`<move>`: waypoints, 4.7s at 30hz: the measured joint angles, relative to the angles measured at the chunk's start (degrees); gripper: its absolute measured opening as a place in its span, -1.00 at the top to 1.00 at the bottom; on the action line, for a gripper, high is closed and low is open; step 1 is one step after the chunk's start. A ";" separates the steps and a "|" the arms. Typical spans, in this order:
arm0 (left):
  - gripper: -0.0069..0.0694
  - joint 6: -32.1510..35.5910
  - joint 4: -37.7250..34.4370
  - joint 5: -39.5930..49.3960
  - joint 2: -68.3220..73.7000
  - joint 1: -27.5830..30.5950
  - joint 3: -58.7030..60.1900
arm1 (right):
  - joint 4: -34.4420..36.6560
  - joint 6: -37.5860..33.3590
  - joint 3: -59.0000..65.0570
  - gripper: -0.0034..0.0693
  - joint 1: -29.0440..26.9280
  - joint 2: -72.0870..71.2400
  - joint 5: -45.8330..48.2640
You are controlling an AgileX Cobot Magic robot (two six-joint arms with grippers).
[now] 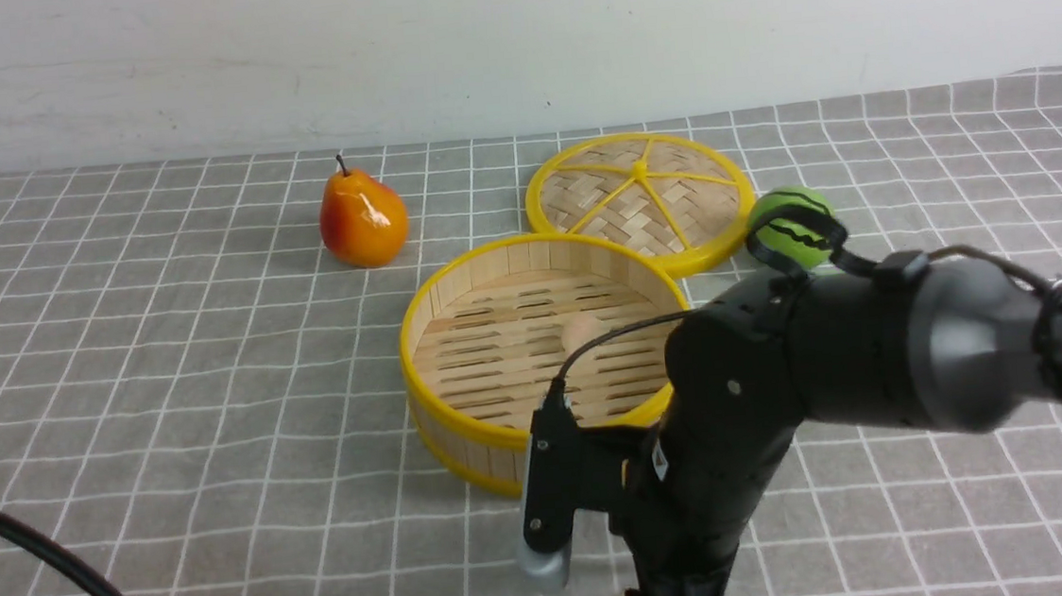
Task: Put the dumplings into the steamer on the table with the grey tablecloth.
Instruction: 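Reach for and grasp a dumpling lying on the table beside the steamer, then place the dumpling in the bamboo steamer basket with the right gripper, then reach for and grasp a dumpling lying on the table beside the steamer, then place the dumpling in the bamboo steamer basket with the right gripper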
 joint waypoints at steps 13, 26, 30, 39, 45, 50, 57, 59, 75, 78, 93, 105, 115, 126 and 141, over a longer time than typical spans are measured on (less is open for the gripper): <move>0.86 0.00 0.00 -1.27 0.00 0.00 0.13 | 1.28 -0.09 -5.63 0.29 0.00 1.15 7.70; 0.86 0.00 0.00 -1.30 0.00 0.00 0.13 | -7.52 31.03 -38.46 0.29 0.00 9.20 14.95; 0.86 0.00 0.00 -1.30 0.00 0.00 0.13 | -11.53 38.24 -46.42 0.29 0.00 17.18 13.56; 0.86 0.00 0.00 -1.19 0.00 0.00 0.13 | -18.40 48.59 -55.30 0.29 0.00 27.95 13.46; 0.86 0.00 0.00 -1.08 0.00 0.00 0.13 | -18.35 48.96 -56.13 0.03 0.00 28.39 15.07; 0.86 0.00 0.00 -1.08 0.00 0.00 0.13 | -18.16 47.18 -60.11 -0.46 0.00 25.56 25.31; 0.86 0.00 0.00 -1.72 0.00 0.00 0.13 | -12.45 41.72 -55.91 -0.64 -2.22 12.20 28.53; 0.85 0.00 0.00 -1.71 0.00 0.00 0.13 | -9.29 40.99 -49.41 -0.64 -4.90 7.33 28.59; 0.84 0.00 -0.49 -2.22 0.00 0.00 0.13 | -5.18 58.95 -12.49 -0.64 -26.77 -1.06 8.45; 0.84 0.00 -0.44 -2.22 0.00 0.00 0.13 | -4.97 62.18 -12.38 -0.64 -27.80 1.47 4.87; 0.84 0.00 -0.40 -2.24 0.00 0.00 0.13 | -6.31 68.19 -18.03 -0.57 -27.29 10.58 0.78; 0.84 0.00 0.66 -2.07 0.00 0.00 0.13 | -7.83 67.97 -18.57 -0.05 -26.17 11.51 4.35; 0.83 0.00 0.85 -0.64 0.00 0.00 0.13 | -8.46 66.36 -18.93 0.25 -26.17 11.45 7.13; 0.82 0.00 0.85 0.04 0.00 0.00 0.13 | -6.52 50.88 -27.94 0.25 -19.89 3.73 14.13; 0.79 -0.05 0.85 -1.07 0.00 0.00 0.13 | -7.42 46.45 -35.97 0.25 -6.12 17.13 5.74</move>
